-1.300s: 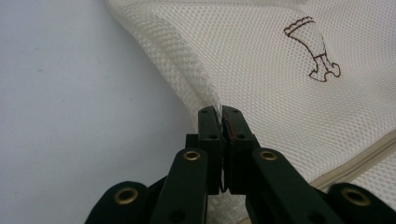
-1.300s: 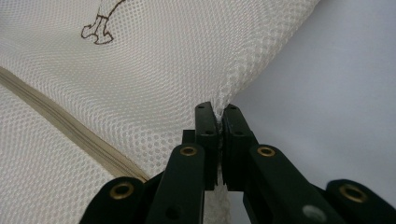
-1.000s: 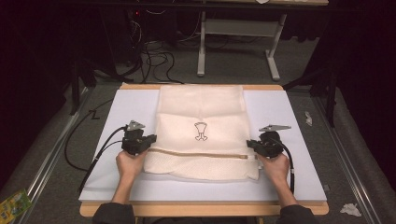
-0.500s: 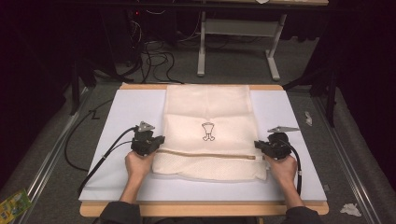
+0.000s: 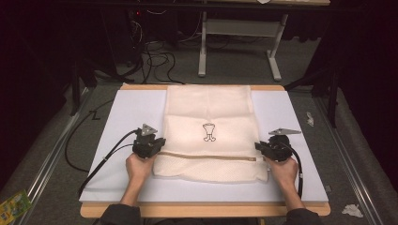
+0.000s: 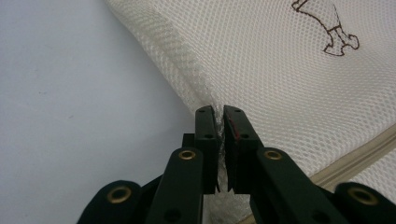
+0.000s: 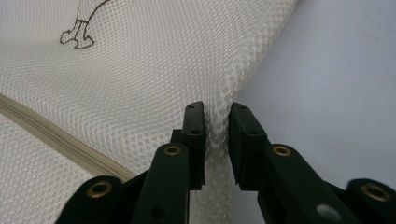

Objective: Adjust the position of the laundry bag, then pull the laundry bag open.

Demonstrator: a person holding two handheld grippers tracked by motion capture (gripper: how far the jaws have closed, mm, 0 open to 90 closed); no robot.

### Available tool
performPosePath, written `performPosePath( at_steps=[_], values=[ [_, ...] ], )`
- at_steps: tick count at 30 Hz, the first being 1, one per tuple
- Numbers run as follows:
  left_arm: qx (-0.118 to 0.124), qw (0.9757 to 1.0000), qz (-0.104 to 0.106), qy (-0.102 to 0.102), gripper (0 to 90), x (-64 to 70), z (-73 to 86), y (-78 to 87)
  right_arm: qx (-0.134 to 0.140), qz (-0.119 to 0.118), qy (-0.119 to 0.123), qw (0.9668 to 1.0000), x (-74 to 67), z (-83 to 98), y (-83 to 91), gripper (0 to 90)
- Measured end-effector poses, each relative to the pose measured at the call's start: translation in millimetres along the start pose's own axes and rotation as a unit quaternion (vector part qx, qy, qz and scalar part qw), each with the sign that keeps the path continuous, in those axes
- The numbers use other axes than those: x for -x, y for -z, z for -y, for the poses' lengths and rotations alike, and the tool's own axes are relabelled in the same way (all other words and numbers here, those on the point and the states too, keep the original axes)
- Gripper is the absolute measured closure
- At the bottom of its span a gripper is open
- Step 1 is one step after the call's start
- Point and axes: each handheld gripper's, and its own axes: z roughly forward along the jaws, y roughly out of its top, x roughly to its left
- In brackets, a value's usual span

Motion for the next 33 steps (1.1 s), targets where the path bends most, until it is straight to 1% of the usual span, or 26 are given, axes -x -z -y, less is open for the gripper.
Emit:
performPosePath(
  at_steps=[1,4,6,9,10,13,15,16,19,20,21,23,25,29,33],
  values=[
    [0.001,1.0,-0.001,-0.002,83.5,0.1,0.1,0.9,0.002,0.001,0.004,1.0,-0.7,0.0,1.1,74.6],
    [0.001,1.0,-0.006,-0.006,80.7,1.3,1.4,1.8,0.011,0.0,0.004,0.9999,-2.6,2.9,3.2,67.8],
    [0.005,0.9999,-0.008,-0.008,76.9,2.7,2.2,2.8,0.013,0.002,0.002,0.9999,-2.8,5.7,4.0,62.2],
    [0.013,0.9998,-0.01,-0.012,69.1,4.3,2.8,6.4,0.026,0.001,-0.006,0.9996,-2.0,10.7,7.3,54.8],
    [0.014,0.9997,-0.012,-0.014,66.4,4.6,2.8,8.5,0.024,0.002,-0.007,0.9997,-1.9,12.1,8.4,52.3],
    [0.03,0.9991,-0.022,-0.02,59.4,6.2,4.3,15.9,0.031,0.005,-0.013,0.9994,-1.0,19.1,10.8,47.4],
    [0.039,0.9987,-0.024,-0.022,55.9,8.3,5.5,19.9,0.032,-0.001,-0.022,0.9993,0.5,24.1,11.6,44.5],
    [0.042,0.9985,-0.023,-0.024,54.6,9.6,5.9,21.7,0.031,-0.002,-0.021,0.9993,0.8,26.2,11.2,43.7],
    [0.054,0.9982,-0.012,-0.022,52.3,14.3,7.1,24.7,0.03,-0.003,-0.026,0.9992,0.5,31.6,9.3,42.4],
    [0.054,0.9982,-0.009,-0.024,51.8,15.6,7.5,25.9,0.03,-0.004,-0.027,0.9992,0.9,33.2,8.7,42.3],
    [0.057,0.9981,-0.007,-0.024,51.3,16.9,8.0,26.9,0.032,-0.005,-0.034,0.9989,0.5,34.9,8.1,42.3],
    [0.062,0.9978,-0.002,-0.024,50.9,19.4,8.9,29.3,0.034,-0.009,-0.04,0.9986,0.6,37.6,6.2,42.1],
    [0.068,0.9974,0.003,-0.024,50.3,22.2,9.8,31.7,0.033,-0.012,-0.04,0.9986,0.0,39.4,4.0,42.1],
    [0.076,0.9968,0.011,-0.024,49.1,28.9,12.4,34.0,0.033,-0.014,-0.047,0.9982,-1.7,39.9,1.0,42.4],
    [0.08,0.9962,0.021,-0.027,48.3,36.5,15.2,35.0,0.029,-0.015,-0.045,0.9985,-1.3,37.5,-0.8,43.2]
  ],
)
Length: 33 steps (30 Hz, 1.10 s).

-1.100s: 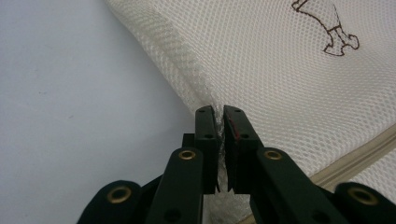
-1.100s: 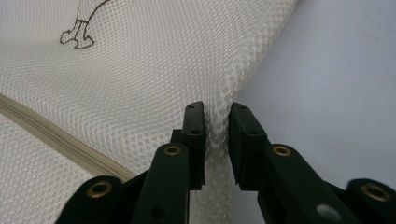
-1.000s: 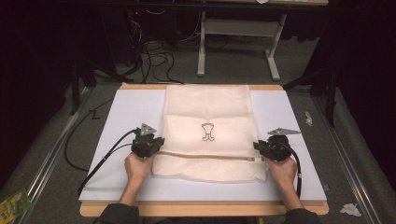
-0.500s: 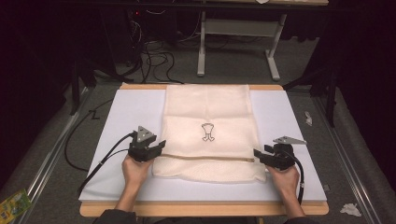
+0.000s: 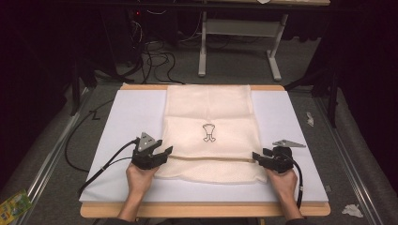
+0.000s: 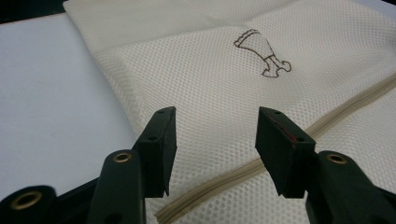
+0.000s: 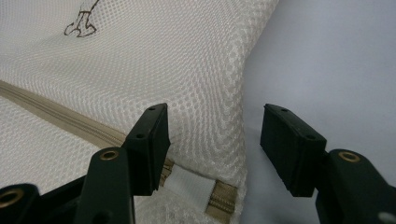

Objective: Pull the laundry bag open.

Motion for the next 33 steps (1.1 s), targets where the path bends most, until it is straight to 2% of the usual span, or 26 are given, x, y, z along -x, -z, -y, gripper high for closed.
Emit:
performPosePath(
  at_steps=[5,10,14,25,28,33],
  values=[
    [0.002,0.9999,0.009,-0.014,47.7,10.8,-2.4,1.3,-0.002,0.0,0.002,1.0,-2.1,-3.1,-3.9,49.9],
    [0.007,0.9993,0.021,-0.029,47.3,25.8,-10.0,-0.7,-0.01,0.008,0.026,0.9996,-6.3,-3.7,-5.7,70.6],
    [0.01,0.9989,0.033,-0.033,47.2,36.3,-16.5,-5.5,-0.012,-0.002,0.035,0.9993,-5.0,-4.5,-4.5,83.9],
    [0.003,0.997,0.057,-0.052,46.4,59.0,-34.4,-19.7,0.004,-0.02,0.052,0.9984,-5.7,-6.6,3.8,88.0],
    [-0.002,0.9963,0.07,-0.05,46.4,65.3,-37.7,-28.1,0.008,-0.022,0.055,0.9982,-6.6,-7.8,6.2,88.2],
    [-0.013,0.9938,0.09,-0.063,45.5,81.6,-41.3,-44.7,0.011,-0.029,0.054,0.9981,-6.5,-10.2,10.3,88.3]
  ],
)
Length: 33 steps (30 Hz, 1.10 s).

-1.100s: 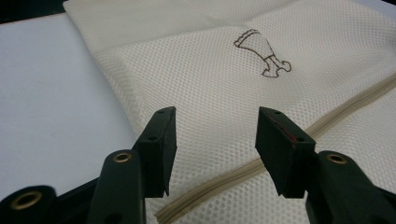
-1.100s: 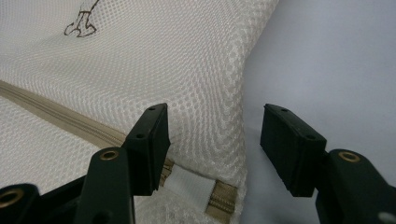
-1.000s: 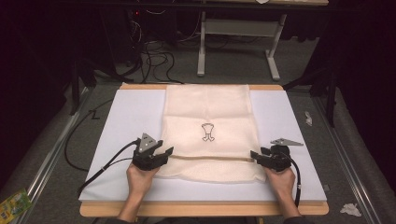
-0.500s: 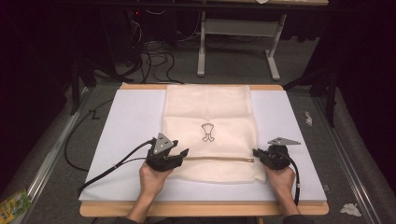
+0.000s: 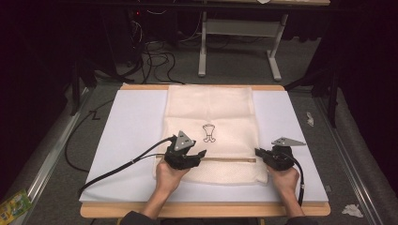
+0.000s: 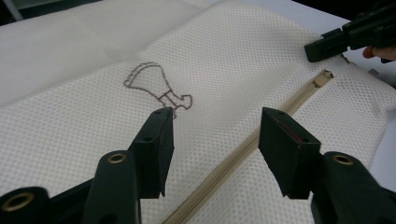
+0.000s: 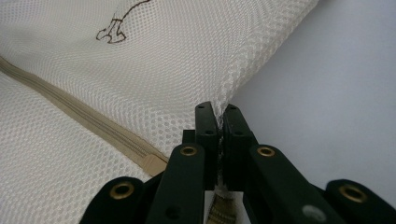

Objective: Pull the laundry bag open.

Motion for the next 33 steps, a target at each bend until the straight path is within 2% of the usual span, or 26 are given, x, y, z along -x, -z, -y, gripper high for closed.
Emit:
performPosePath(
  at_steps=[7,9,17,20,24,29,33],
  values=[
    [-0.014,0.9992,0.037,-0.007,47.0,18.4,-8.6,-25.5,0.005,-0.004,0.005,1.0,-1.6,-4.4,4.6,88.3],
    [-0.02,0.9989,0.04,-0.016,48.5,23.5,-11.1,-31.2,0.007,-0.005,0.006,0.9999,-2.8,-5.7,6.7,88.4],
    [-0.03,0.997,0.069,-0.019,52.3,37.0,-17.4,-51.1,0.01,-0.007,0.016,0.9998,-3.5,-8.7,8.8,88.4],
    [-0.036,0.9962,0.074,-0.029,53.8,42.8,-19.9,-57.1,0.012,-0.006,0.016,0.9998,-6.4,-11.7,11.7,88.5],
    [-0.037,0.9955,0.085,-0.022,54.3,46.7,-23.5,-65.8,0.015,-0.008,0.02,0.9997,-5.6,-13.2,13.0,88.5],
    [-0.04,0.9944,0.095,-0.024,54.7,55.6,-25.7,-73.2,0.014,-0.009,0.022,0.9996,-5.8,-14.4,14.2,88.6],
    [-0.041,0.9941,0.098,-0.019,55.0,56.4,-27.9,-76.9,0.016,-0.011,0.023,0.9996,-6.5,-16.7,16.1,88.6]
  ],
)
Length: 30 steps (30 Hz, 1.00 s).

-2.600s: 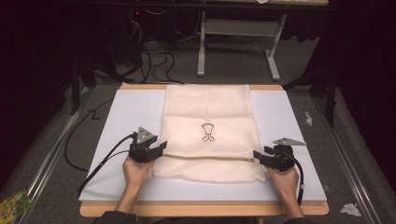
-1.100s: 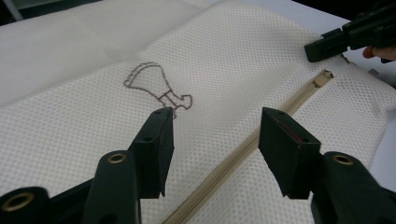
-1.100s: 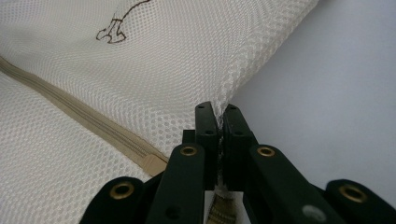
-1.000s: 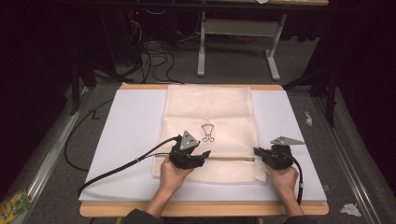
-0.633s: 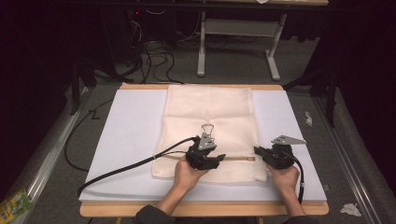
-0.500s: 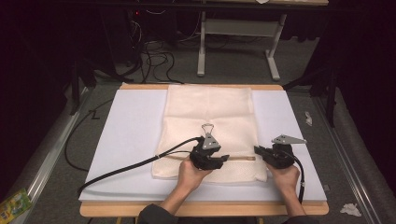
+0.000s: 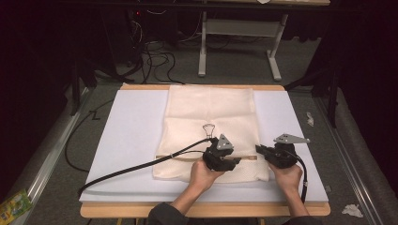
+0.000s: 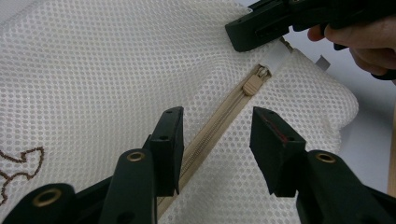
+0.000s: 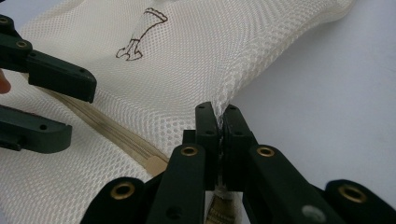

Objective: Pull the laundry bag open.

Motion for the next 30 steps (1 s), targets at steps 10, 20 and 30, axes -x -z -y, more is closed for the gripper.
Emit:
performPosePath(
  at_steps=[10,20,30],
  values=[
    [-0.001,0.9999,0.013,0.003,58.8,7.7,-1.1,-14.4,0.002,-0.003,0.001,1.0,-2.0,-3.1,1.0,88.7],
    [0.003,0.9996,0.028,0.01,61.5,14.1,0.4,-26.5,0.006,-0.01,0.008,0.9999,-6.1,-9.5,3.2,88.7],
    [0.018,0.9988,0.037,0.027,60.2,11.6,2.8,-36.0,0.008,-0.028,0.009,0.9995,-11.3,-14.0,1.6,88.8]
  ],
)
